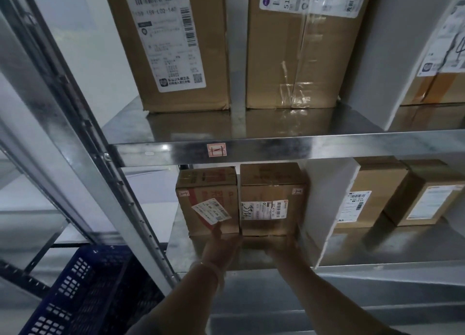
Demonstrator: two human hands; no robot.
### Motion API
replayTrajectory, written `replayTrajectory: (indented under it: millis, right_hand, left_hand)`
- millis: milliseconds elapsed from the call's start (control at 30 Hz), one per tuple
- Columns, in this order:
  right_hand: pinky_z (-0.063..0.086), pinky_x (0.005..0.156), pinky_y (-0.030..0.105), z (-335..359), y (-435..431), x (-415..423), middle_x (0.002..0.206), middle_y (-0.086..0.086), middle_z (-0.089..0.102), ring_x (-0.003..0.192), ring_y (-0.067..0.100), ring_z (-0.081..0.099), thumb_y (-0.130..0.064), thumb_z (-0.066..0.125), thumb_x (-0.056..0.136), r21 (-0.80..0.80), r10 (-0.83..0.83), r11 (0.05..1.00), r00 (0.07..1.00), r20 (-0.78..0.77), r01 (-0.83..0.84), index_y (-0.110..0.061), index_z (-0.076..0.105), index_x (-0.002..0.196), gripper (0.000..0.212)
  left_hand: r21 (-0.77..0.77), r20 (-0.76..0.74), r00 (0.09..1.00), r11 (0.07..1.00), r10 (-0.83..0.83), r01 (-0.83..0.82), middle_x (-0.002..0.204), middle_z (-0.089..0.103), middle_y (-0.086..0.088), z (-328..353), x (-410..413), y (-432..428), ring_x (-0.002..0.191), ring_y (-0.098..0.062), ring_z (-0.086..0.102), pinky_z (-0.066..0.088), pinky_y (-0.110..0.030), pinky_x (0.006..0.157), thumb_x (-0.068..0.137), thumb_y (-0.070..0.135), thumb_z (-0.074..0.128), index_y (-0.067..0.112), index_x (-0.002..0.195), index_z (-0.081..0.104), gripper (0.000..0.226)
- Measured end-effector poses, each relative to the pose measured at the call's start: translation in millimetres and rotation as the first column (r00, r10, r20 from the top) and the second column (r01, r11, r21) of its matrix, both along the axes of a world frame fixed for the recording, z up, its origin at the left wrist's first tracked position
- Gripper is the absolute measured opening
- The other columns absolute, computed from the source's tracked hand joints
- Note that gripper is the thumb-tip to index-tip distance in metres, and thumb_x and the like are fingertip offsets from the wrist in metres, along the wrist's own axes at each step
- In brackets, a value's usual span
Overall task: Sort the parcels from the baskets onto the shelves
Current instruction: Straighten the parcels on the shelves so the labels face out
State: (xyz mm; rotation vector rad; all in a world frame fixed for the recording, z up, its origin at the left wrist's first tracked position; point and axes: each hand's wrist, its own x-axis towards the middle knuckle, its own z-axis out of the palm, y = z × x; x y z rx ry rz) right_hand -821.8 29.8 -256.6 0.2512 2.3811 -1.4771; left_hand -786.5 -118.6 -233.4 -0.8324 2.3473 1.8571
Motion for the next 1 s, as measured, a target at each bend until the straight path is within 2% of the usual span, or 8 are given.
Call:
replayTrajectory:
  millis: [167, 300, 400, 467, 667, 800, 900, 1000]
  right_hand:
    - [0.04, 0.093, 0.026, 11.9, -27.0, 23.1, 0.141, 0.005, 0.048, 0.124, 0.022, 0.048, -0.017, 0.065, 0.085, 0.01, 0.158, 0.987, 0.985, 0.066, -0.159, -0.017, 0.04, 0.144, 0.065]
    - [0.041, 0.066, 0.01, 37.0, -50.4, 33.1, 0.087, -0.025, 0.059, 0.082, -0.005, 0.058, -0.008, 0.06, 0.09, -0.088, 0.336, 0.937, 0.942, -0.025, -0.337, -0.037, 0.055, 0.096, 0.03]
    - [0.048, 0.076, 0.016, 39.1, -68.3, 29.4, 0.101, -0.018, 0.07, 0.1, 0.004, 0.064, -0.015, 0.066, 0.083, -0.123, 0.333, 0.931, 0.937, -0.11, -0.345, -0.036, 0.061, 0.11, 0.035]
    - [0.05, 0.08, 0.021, 37.4, -76.5, 24.7, 0.111, -0.017, 0.067, 0.105, 0.006, 0.063, -0.015, 0.067, 0.079, -0.137, 0.321, 0.931, 0.937, -0.138, -0.339, -0.039, 0.055, 0.12, 0.049]
    - [0.053, 0.095, 0.044, 30.6, -94.2, 9.6, 0.124, -0.013, 0.061, 0.121, 0.017, 0.056, -0.022, 0.067, 0.073, -0.173, 0.303, 0.925, 0.931, -0.202, -0.339, -0.05, 0.042, 0.128, 0.067]
    - [0.047, 0.103, 0.038, 44.7, -100.9, 13.5, 0.127, -0.006, 0.056, 0.124, 0.018, 0.049, -0.007, 0.059, 0.079, -0.188, 0.253, 0.938, 0.945, -0.207, -0.293, -0.037, 0.036, 0.137, 0.069]
    - [0.048, 0.098, 0.032, 44.9, -103.1, 10.2, 0.127, -0.003, 0.053, 0.12, 0.02, 0.049, -0.008, 0.06, 0.08, -0.182, 0.216, 0.95, 0.954, -0.208, -0.254, -0.031, 0.034, 0.141, 0.07]
    - [0.049, 0.095, 0.032, 49.4, -104.4, 10.1, 0.129, 0.003, 0.052, 0.118, 0.022, 0.049, -0.009, 0.063, 0.079, -0.196, 0.188, 0.954, 0.961, -0.201, -0.227, -0.029, 0.032, 0.143, 0.074]
  left_hand:
    - [0.056, -0.069, 0.983, 0.985, 0.168, -0.164, 0.122, 0.064, 0.007, -12.3, 6.6, -23.9, 0.109, -0.019, 0.06, 0.048, -0.044, 0.1, 0.064, 0.052, 0.073, 0.039, 0.131, 0.048, 0.072]
    - [0.033, -0.08, 0.97, 0.973, 0.231, -0.229, 0.117, 0.067, 0.012, -7.5, 12.3, -40.2, 0.106, -0.019, 0.065, 0.054, -0.046, 0.094, 0.066, 0.053, 0.079, 0.047, 0.125, 0.047, 0.067]
    - [0.033, -0.075, 0.957, 0.96, 0.28, -0.278, 0.14, 0.053, 0.0, 15.3, 19.5, -43.5, 0.128, -0.029, 0.051, 0.043, -0.052, 0.106, 0.061, 0.048, 0.076, 0.038, 0.14, 0.037, 0.088]
    - [0.061, -0.097, 0.949, 0.954, 0.3, -0.295, 0.147, 0.041, 0.003, 22.9, 19.6, -46.7, 0.14, -0.029, 0.037, 0.033, -0.048, 0.114, 0.076, 0.039, 0.075, 0.026, 0.152, 0.021, 0.094]
    - [0.066, -0.191, 0.931, 0.95, 0.311, -0.304, 0.152, 0.036, -0.004, 26.3, 10.7, -61.1, 0.141, -0.03, 0.034, 0.033, -0.049, 0.111, 0.091, 0.043, 0.065, 0.024, 0.153, 0.018, 0.08]
    - [-0.069, -0.244, 0.948, 0.972, 0.203, -0.226, 0.15, 0.039, -0.013, 36.1, 9.1, -60.6, 0.137, -0.034, 0.039, 0.033, -0.047, 0.111, 0.095, 0.036, 0.06, 0.02, 0.152, 0.02, 0.071]
    - [-0.063, -0.253, 0.95, 0.977, 0.182, -0.204, 0.139, 0.05, -0.009, 39.8, 9.1, -61.3, 0.131, -0.033, 0.046, 0.042, -0.04, 0.099, 0.094, 0.033, 0.061, 0.025, 0.148, 0.027, 0.064]
    - [-0.009, -0.276, 0.942, 0.98, 0.19, -0.2, 0.103, 0.061, 0.015, 38.4, 6.1, -65.8, 0.107, -0.02, 0.061, 0.043, -0.02, 0.068, 0.092, 0.031, 0.063, 0.042, 0.118, 0.044, 0.034]
